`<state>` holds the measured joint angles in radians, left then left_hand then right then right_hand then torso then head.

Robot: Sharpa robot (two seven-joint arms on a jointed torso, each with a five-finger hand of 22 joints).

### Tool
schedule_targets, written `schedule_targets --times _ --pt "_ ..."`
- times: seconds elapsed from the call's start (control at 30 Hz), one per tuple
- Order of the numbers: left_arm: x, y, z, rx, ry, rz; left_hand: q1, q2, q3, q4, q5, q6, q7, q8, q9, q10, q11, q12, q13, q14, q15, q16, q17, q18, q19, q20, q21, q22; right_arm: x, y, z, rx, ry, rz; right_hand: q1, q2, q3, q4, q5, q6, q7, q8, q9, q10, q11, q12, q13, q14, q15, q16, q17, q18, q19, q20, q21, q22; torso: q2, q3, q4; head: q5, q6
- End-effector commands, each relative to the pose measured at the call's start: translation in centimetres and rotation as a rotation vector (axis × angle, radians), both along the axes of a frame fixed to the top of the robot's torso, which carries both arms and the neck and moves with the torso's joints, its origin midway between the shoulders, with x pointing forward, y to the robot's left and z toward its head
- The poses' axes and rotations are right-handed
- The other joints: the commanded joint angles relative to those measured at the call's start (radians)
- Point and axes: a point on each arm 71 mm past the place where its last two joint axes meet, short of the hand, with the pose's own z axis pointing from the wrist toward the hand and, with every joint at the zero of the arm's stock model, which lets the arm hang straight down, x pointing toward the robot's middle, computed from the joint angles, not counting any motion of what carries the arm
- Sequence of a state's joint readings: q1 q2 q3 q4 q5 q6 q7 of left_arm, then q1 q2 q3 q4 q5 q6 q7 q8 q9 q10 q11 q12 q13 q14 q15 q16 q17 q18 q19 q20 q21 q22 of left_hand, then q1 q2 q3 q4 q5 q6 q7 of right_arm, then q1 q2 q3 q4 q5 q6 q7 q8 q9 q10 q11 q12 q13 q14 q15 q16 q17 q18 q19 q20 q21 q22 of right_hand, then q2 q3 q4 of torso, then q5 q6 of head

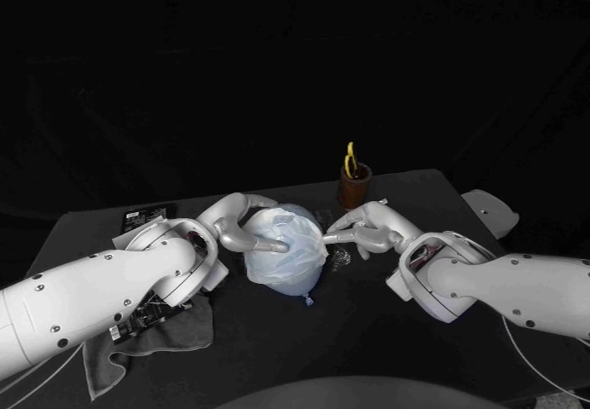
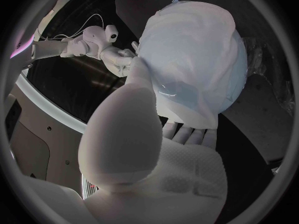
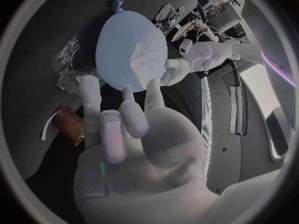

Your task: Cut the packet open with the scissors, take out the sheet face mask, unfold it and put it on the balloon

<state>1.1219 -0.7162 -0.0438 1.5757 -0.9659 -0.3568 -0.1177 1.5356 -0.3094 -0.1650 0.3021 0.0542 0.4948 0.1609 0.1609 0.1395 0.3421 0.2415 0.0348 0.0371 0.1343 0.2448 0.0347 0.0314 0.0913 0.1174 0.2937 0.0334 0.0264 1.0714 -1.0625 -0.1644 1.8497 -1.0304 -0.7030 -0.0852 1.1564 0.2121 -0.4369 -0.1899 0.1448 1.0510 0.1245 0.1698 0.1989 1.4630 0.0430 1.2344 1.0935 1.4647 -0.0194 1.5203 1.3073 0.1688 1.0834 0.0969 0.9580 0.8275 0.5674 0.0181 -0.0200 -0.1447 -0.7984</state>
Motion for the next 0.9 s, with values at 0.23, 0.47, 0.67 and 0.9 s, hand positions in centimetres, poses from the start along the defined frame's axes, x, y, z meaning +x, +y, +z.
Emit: schedule_targets --times 0.23,0.47,0.67,0.9 --pt "0.0 -0.1 -0.2 0.000 0.015 -0.005 0.010 0.001 0.005 0.000 0.003 0.008 0.110 0.003 0.000 0.002 -0.003 0.003 0.001 -0.001 -0.005 0.005 0.001 0.009 -0.006 0.001 -0.005 0.000 0.0 0.7 -0.4 -0.046 -0.014 0.018 -0.006 -0.015 -0.027 0.017 -0.025 0.001 -0.001 0.014 0.008 0.054 0.002 0.228 0.375 0.065 0.004 0.003 0.113 -0.007 -0.010 0.000 -0.001 0.005 0.000 -0.0012 0.0001 0.000 -0.003" --pt "0.0 -0.1 -0.2 -0.002 0.018 -0.005 0.010 0.001 0.005 0.000 0.003 0.008 0.110 0.003 0.000 0.002 -0.003 0.003 0.001 -0.001 -0.005 0.005 0.002 0.009 -0.006 0.001 -0.005 0.000 0.0 1.1 -0.8 -0.073 -0.014 0.009 0.002 -0.025 -0.026 0.032 -0.017 0.022 -0.011 0.041 0.024 0.061 -0.007 0.240 0.388 0.072 -0.003 0.011 0.137 -0.010 0.003 -0.004 0.019 0.027 0.000 0.0003 0.0000 0.001 -0.006" --pt "0.0 -0.1 -0.2 -0.004 0.020 -0.007 0.010 0.001 0.005 0.000 0.003 0.008 0.110 0.003 0.000 0.002 -0.003 0.003 0.001 -0.001 -0.005 0.005 0.002 0.009 -0.006 0.001 -0.005 0.000 0.2 1.2 -0.8 -0.087 -0.042 -0.028 0.070 -0.001 -0.014 0.021 0.004 0.066 -0.040 0.104 0.058 0.080 -0.033 0.272 0.419 0.089 -0.026 0.030 0.194 -0.021 0.052 -0.019 0.074 0.090 0.000 0.0005 -0.0005 -0.002 -0.009" --pt "0.0 -0.2 -0.1 -0.006 0.023 -0.008 0.011 0.001 0.005 0.000 0.003 0.009 0.109 0.003 0.001 0.004 -0.004 0.003 0.001 0.000 -0.006 0.005 0.002 0.010 -0.006 0.001 -0.005 0.000 0.2 1.5 -0.8 -0.089 -0.060 -0.033 0.148 0.035 -0.003 -0.036 0.111 0.067 -0.063 0.148 0.088 0.091 -0.056 0.294 0.441 0.098 -0.047 0.040 0.228 -0.028 0.079 -0.037 0.103 0.126 0.000 0.0003 -0.0004 -0.005 -0.011"
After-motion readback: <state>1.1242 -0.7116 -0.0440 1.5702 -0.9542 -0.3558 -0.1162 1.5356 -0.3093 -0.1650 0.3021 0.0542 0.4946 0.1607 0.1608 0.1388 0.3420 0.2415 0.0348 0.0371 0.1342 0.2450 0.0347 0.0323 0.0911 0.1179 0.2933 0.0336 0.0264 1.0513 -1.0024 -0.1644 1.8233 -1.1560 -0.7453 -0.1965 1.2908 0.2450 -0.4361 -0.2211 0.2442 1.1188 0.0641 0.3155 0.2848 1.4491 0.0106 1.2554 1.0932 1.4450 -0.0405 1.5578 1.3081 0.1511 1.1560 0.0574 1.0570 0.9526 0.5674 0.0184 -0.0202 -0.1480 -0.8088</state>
